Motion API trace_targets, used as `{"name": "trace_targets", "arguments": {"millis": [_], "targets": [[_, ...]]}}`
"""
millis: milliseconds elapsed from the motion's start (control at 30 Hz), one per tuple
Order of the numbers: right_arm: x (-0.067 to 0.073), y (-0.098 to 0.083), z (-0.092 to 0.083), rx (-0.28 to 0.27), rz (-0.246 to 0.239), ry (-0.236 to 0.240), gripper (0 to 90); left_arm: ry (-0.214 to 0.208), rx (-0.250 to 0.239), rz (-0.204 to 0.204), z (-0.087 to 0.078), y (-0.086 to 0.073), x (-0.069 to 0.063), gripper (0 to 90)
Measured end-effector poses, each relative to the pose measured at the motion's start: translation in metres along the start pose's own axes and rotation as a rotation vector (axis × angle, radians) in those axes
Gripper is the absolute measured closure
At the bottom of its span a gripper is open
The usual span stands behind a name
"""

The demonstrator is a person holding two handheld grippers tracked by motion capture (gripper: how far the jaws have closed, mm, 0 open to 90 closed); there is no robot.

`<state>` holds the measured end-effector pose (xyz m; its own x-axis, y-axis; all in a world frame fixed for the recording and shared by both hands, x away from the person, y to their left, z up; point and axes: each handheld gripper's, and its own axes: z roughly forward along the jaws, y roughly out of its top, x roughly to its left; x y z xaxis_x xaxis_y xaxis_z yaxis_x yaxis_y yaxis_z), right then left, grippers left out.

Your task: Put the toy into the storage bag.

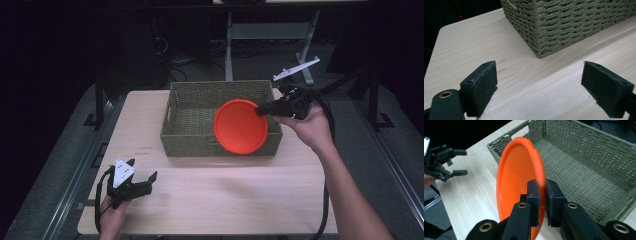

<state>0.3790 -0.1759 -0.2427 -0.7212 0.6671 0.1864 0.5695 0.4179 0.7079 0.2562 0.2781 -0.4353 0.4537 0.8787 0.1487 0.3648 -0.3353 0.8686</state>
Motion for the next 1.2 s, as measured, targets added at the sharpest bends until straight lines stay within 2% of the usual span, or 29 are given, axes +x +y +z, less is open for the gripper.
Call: {"name": "trace_targets", "arguments": {"millis": [267,433,700,1100,1200], "targets": [[-0.01,0.015,0.001,-0.007,0.01,-0.024,82.3,0.001,0.0,-0.001,0.0,0.0,0.0,12.8],[-0.015,0.02,0.004,-0.008,0.025,-0.037,82.2,-0.005,-0.001,-0.006,0.001,0.0,0.0,12.8],[-0.024,0.024,0.005,-0.02,0.05,-0.051,82.2,-0.008,0.003,0.01,0.001,0.001,-0.002,12.8],[-0.041,0.037,0.021,-0.011,0.098,-0.068,82.2,-0.004,0.0,0.011,0.001,0.001,-0.001,12.8],[-0.045,0.038,0.025,-0.015,0.106,-0.072,82.2,-0.003,-0.007,0.0,0.001,0.001,-0.001,12.8]]}}
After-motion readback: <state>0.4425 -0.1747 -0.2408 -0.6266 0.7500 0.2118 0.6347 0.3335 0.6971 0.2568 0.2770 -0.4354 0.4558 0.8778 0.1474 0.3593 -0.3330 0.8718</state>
